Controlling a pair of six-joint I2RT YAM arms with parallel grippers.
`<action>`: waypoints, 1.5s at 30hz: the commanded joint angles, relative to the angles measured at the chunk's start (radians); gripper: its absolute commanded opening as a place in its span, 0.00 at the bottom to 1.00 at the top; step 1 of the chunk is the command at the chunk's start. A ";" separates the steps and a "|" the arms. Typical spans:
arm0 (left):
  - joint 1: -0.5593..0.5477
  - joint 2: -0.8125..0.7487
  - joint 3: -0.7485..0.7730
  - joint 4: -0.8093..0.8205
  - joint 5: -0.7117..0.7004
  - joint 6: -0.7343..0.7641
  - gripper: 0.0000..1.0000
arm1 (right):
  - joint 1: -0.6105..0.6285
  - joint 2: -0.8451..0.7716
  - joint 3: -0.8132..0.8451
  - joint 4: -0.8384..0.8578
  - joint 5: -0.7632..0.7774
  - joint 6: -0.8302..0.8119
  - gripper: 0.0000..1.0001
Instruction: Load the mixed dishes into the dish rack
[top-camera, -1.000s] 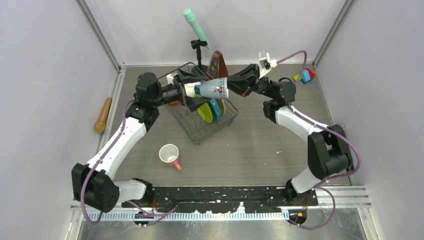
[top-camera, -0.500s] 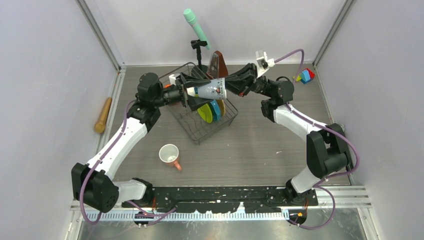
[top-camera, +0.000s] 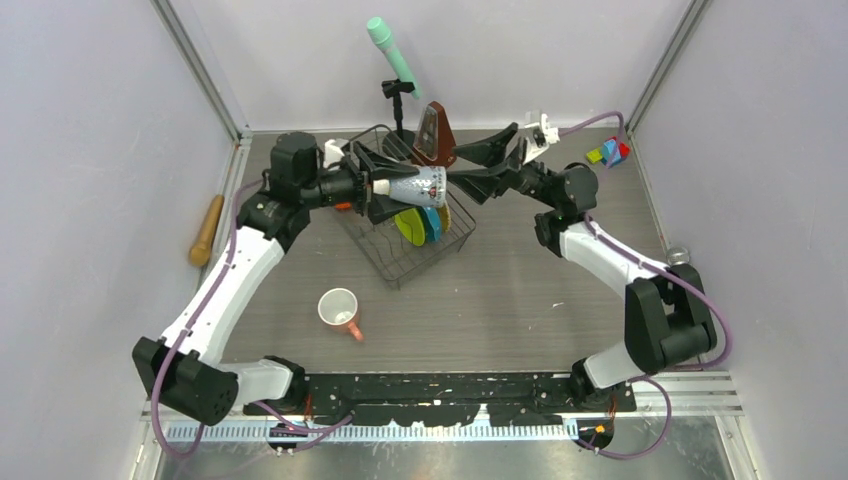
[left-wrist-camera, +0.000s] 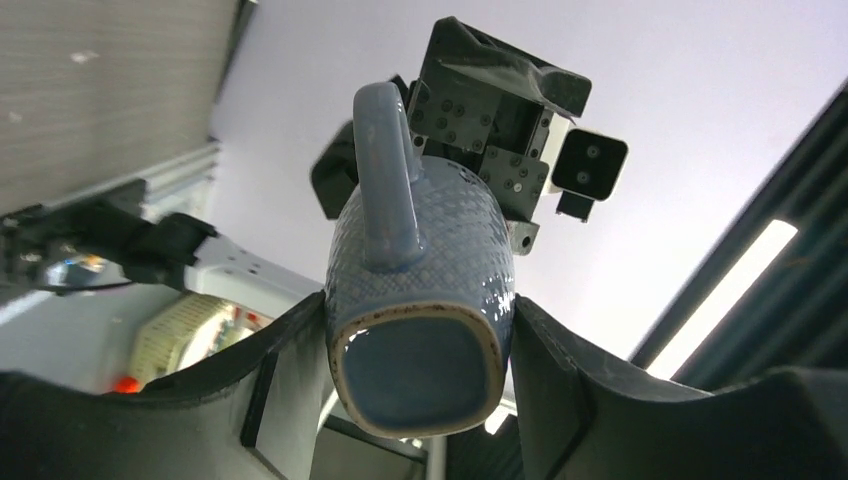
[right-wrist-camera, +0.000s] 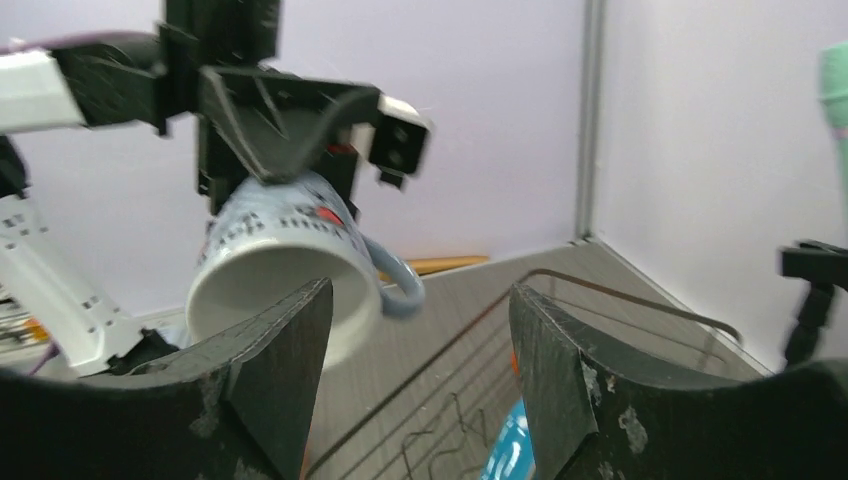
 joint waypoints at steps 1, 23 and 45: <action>0.006 -0.001 0.221 -0.404 -0.130 0.394 0.00 | -0.033 -0.141 -0.079 -0.106 0.111 -0.160 0.71; -0.120 0.069 0.252 -0.673 -0.626 0.508 0.00 | -0.039 -0.524 -0.261 -0.545 0.459 -0.329 0.71; -0.283 0.339 0.346 -0.876 -1.055 0.380 0.00 | -0.039 -0.669 -0.311 -0.619 0.482 -0.310 0.71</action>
